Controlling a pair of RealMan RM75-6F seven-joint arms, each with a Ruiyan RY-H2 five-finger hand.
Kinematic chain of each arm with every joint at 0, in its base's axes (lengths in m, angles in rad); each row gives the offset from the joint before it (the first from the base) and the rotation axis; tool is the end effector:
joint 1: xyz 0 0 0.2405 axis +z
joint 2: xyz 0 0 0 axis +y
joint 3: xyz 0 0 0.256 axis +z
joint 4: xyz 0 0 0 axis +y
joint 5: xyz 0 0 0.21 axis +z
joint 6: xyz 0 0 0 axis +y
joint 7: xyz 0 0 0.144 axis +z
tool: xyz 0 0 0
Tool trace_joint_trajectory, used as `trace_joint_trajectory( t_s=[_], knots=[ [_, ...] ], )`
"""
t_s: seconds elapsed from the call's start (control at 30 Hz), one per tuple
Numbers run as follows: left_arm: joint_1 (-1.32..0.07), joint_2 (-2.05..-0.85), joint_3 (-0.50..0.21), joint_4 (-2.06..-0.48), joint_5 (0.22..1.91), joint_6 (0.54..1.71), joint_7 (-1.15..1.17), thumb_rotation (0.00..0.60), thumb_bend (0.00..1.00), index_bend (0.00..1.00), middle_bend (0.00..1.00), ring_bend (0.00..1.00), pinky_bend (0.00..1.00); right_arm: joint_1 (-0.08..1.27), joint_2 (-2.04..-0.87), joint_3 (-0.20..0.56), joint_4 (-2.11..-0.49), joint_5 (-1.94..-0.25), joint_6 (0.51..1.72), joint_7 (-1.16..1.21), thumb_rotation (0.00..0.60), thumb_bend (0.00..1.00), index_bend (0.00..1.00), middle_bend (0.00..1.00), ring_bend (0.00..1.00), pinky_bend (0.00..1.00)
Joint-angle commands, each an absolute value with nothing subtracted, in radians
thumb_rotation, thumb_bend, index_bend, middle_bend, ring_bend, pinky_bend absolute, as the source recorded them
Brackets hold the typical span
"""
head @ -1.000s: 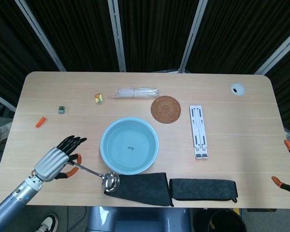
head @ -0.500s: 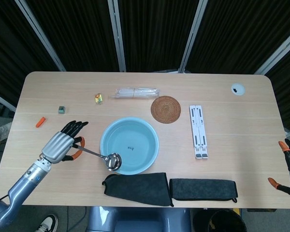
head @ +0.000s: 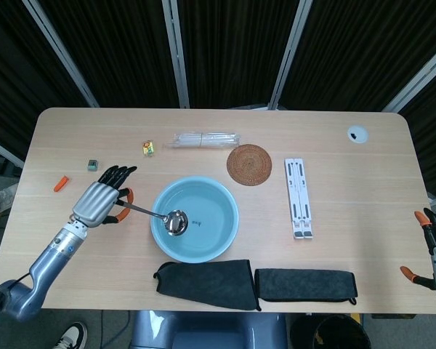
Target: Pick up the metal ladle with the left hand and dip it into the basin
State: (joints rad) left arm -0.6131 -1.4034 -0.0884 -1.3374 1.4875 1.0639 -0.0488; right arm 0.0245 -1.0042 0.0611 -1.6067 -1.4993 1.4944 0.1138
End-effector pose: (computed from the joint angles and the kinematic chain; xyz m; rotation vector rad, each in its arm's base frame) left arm -0.2164 0.3342 0.0415 -1.8785 -0.8517 -1.0138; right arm -0.3278 -0.1645 0.2002 1.3337 -0.9148 0.8754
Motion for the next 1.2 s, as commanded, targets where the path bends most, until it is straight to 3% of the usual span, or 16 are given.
trace_joint_trajectory(
  t_s=[0.03, 0.63, 1.2],
  knots=[
    [-0.656, -1.476, -0.121, -1.263, 1.447, 1.015, -0.021, 0.600, 0.50, 0.69, 0.00, 0.00, 0.00, 0.028, -1.002, 0.064, -1.599, -1.503, 1.495, 0.134, 0.600, 0.00, 0.00, 0.00, 0.00, 0.00],
    [-0.768, -1.667, -0.153, -1.094, 1.438, 0.966, 0.002, 0.600, 0.50, 0.69, 0.00, 0.00, 0.00, 0.052, -0.983, 0.068, -1.574, -1.471, 1.434, 0.203, 0.600, 0.00, 0.00, 0.00, 0.00, 0.00],
    [-0.807, -1.729, -0.148, -1.064, 1.424, 0.946, 0.071, 0.600, 0.50, 0.69, 0.00, 0.00, 0.00, 0.040, -0.962, 0.061, -1.560, -1.494, 1.461, 0.271, 0.600, 0.00, 0.00, 0.00, 0.00, 0.00]
  ],
)
